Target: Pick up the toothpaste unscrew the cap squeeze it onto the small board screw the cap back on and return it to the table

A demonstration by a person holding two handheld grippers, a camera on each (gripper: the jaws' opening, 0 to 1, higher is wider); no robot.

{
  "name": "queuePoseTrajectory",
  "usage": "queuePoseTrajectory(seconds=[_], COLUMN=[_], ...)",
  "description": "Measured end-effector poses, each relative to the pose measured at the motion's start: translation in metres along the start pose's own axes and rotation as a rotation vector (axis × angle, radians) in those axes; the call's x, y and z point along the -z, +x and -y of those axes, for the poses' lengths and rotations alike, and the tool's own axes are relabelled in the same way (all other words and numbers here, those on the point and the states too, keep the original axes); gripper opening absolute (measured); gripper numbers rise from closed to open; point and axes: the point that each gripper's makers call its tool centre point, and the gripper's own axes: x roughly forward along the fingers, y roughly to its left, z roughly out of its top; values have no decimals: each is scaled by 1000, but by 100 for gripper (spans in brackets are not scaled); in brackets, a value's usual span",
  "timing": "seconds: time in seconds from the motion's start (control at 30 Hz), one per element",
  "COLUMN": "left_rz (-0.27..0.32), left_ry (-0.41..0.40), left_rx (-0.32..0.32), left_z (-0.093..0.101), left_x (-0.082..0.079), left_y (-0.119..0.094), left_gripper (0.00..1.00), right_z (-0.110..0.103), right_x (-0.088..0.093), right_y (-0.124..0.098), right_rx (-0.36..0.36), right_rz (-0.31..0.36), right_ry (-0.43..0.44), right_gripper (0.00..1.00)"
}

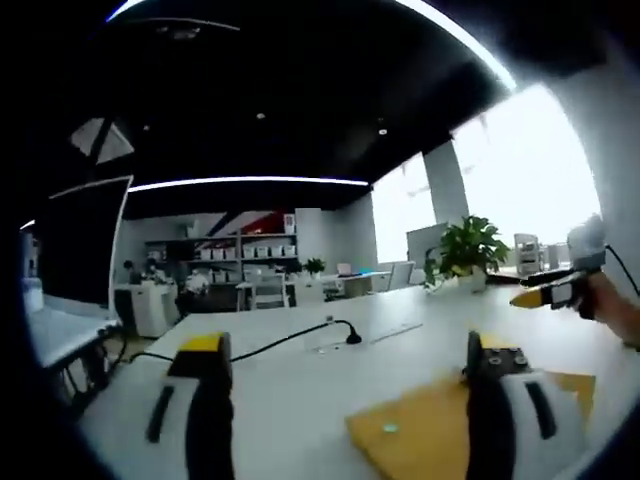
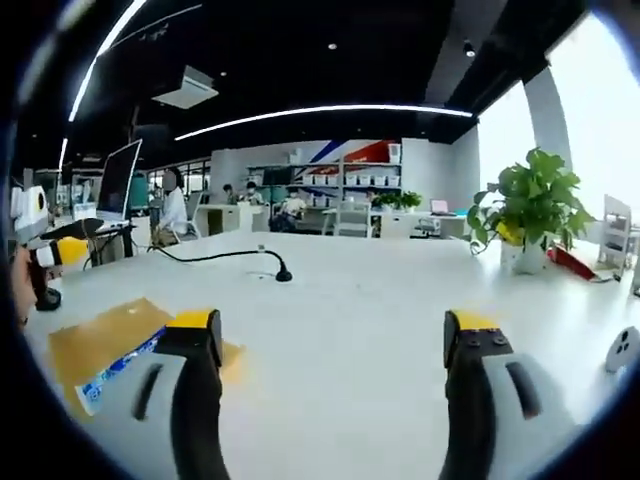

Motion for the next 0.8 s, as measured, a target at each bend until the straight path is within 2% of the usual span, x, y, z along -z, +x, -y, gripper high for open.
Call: queuePoseTrajectory(seconds=[0.07, 0.13, 0.2, 0.27, 0.4, 0.5, 0.57, 0.6, 0.63, 0.7, 0.8], left_rz=[-46, -65, -33, 1, 12, 21, 31, 50, 54, 58, 48], left_ry=[-24, -61, -79, -34, -12, -24, 5, 28, 33, 23, -33], left_rx=[-4, 0, -7, -32, -60, -38, -25, -61, -66, -64, -31], left_z=[-5, -9, -14, -20, -21, -15, -14, -22, -23, -24, -19], left_x=[12, 18, 15, 10, 7, 4, 0, -4, -5, -8, -5], left_y=[3, 5, 7, 7, 6, 4, 4, 1, 0, -2, -1], left_gripper=[100, 100, 100, 99, 97, 96, 96, 92, 89, 88, 89], right_z=[1, 1, 2, 3, 4, 6, 10, 10, 9, 2, -5], right_x=[-2, -3, -2, 0, 11, 18, 19, 19, 19, 24, 28], right_y=[-1, -1, -1, 2, 7, 8, 9, 9, 9, 7, 5], right_rx=[11, 16, 23, 30, 33, 37, 38, 32, 15, -27, -52], right_rz=[11, 13, 13, 7, -28, -51, -47, -45, -44, -78, -113], right_ry=[-27, -37, -31, -32, -10, -15, -23, -22, -9, 32, 52], right_gripper=[100, 100, 100, 100, 100, 100, 100, 100, 100, 99, 99])
